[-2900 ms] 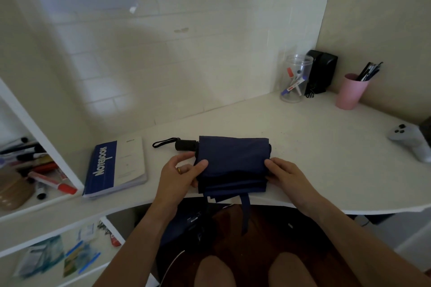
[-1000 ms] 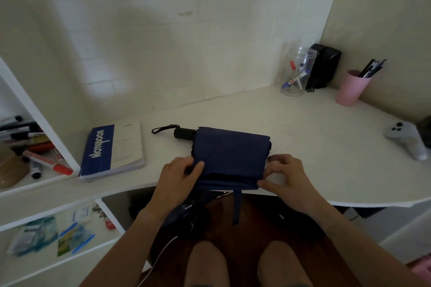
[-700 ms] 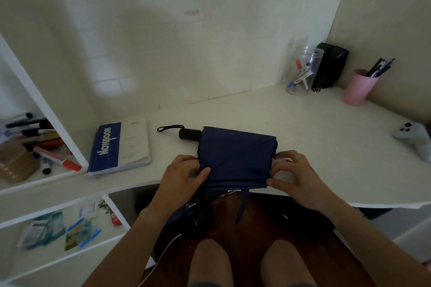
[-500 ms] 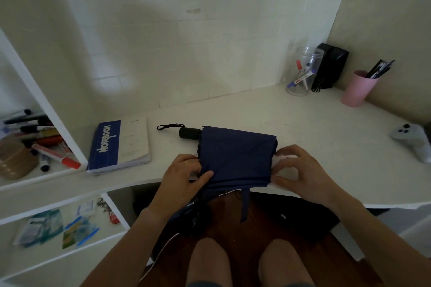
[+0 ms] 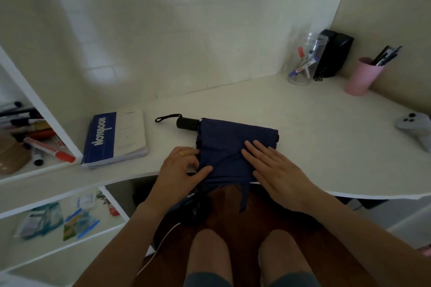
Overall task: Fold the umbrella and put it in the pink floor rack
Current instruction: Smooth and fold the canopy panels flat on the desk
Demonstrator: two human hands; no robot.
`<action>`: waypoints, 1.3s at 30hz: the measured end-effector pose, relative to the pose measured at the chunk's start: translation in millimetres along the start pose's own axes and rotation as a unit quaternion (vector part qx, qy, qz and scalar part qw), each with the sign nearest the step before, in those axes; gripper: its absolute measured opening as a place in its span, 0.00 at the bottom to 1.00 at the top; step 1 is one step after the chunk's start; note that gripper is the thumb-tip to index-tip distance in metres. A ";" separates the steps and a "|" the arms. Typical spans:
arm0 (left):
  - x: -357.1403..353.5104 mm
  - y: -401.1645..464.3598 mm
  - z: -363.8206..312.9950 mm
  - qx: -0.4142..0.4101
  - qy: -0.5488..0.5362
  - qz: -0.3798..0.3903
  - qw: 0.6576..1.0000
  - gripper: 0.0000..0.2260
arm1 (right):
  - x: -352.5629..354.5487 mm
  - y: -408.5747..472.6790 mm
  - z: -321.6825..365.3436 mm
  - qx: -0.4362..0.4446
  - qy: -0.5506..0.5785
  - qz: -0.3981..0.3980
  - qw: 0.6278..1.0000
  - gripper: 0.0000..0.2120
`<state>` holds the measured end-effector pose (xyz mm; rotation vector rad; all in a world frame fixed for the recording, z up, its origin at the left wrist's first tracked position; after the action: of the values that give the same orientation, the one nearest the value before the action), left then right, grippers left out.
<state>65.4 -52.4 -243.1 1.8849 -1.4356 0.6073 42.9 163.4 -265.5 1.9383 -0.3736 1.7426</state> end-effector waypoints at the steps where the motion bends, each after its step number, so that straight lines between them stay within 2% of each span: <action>1: 0.6 0.7 2.0 0.010 -0.008 -0.001 1.000 0.13 | -2.9 -3.1 1.0 0.000 0.002 0.007 1.000 0.27; 3: 8.5 2.2 -0.9 0.018 -0.030 -0.023 0.999 0.17 | -5.8 -5.3 3.4 0.002 0.006 0.013 1.000 0.28; 5: 21.5 -0.6 -27.2 -0.037 -0.030 -0.063 0.997 0.23 | -5.6 -5.0 4.4 0.001 0.013 0.015 1.000 0.29; 8: 6.7 -9.1 -85.3 -0.193 0.063 -0.051 0.978 0.18 | -6.5 -4.9 2.7 -0.007 0.025 0.024 0.999 0.29; 10: -22.7 -7.0 -88.7 -0.240 0.152 -0.018 0.959 0.16 | -4.0 -3.1 1.8 -0.011 0.079 0.017 0.997 0.29; 12: -42.0 1.3 -67.2 -0.219 0.207 0.011 0.953 0.19 | 6.4 -4.7 -8.5 -0.067 0.221 -0.049 0.972 0.26; 14: -50.7 2.8 -47.5 -0.203 0.249 0.033 0.946 0.23 | 18.5 -10.0 -21.1 -0.114 0.298 -0.140 0.937 0.21; 17: -52.3 -1.8 -34.7 -0.196 0.282 0.050 0.938 0.27 | 19.2 -9.6 -16.0 -0.079 0.160 -0.145 0.973 0.19; 19: -49.8 -0.7 -27.2 -0.173 0.284 0.061 0.941 0.29 | 22.2 -11.9 -14.5 -0.062 0.095 -0.150 0.982 0.16; 23: -48.1 1.1 -16.8 -0.130 0.246 0.094 0.956 0.29 | 33.0 -23.5 -9.9 -0.015 0.036 -0.186 0.982 0.12; 27: -50.4 5.6 -15.4 -0.075 0.186 0.120 0.972 0.33 | 33.9 -28.6 -9.8 0.004 0.010 -0.188 0.982 0.13; 29: -51.0 4.4 -14.2 -0.079 0.211 0.104 0.969 0.31 | 33.0 -30.8 -13.1 -0.003 0.026 -0.184 0.983 0.14; 33: -53.4 -3.8 -15.6 -0.129 0.298 0.064 0.944 0.24 | 46.6 -20.9 -21.8 -0.052 0.078 -0.184 0.978 0.16; 35: -56.8 -7.4 -18.5 -0.153 0.318 0.066 0.933 0.24 | 70.1 -2.2 -41.6 -0.105 0.097 -0.202 0.969 0.19; 37: -57.6 -8.7 -19.8 -0.161 0.322 0.070 0.930 0.23 | 88.7 23.0 -80.0 -0.174 0.123 -0.216 0.953 0.17; 39: -57.0 -8.8 -19.5 -0.157 0.322 0.073 0.931 0.23 | 72.8 51.1 -119.0 -0.252 0.238 -0.112 0.931 0.18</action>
<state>58.5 0.2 -273.1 1.1760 -1.1472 0.9042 -73.6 193.5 -178.4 1.1102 -0.3595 1.6870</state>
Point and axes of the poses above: each hand's wrist, its own y-axis towards the middle knuckle, its own x-axis out of the back of the hand, z = x × y, the point moved 10 cm from there along y, towards the middle knuckle, and after that the axes turned 14 degrees about x, right-handed, at the moved point
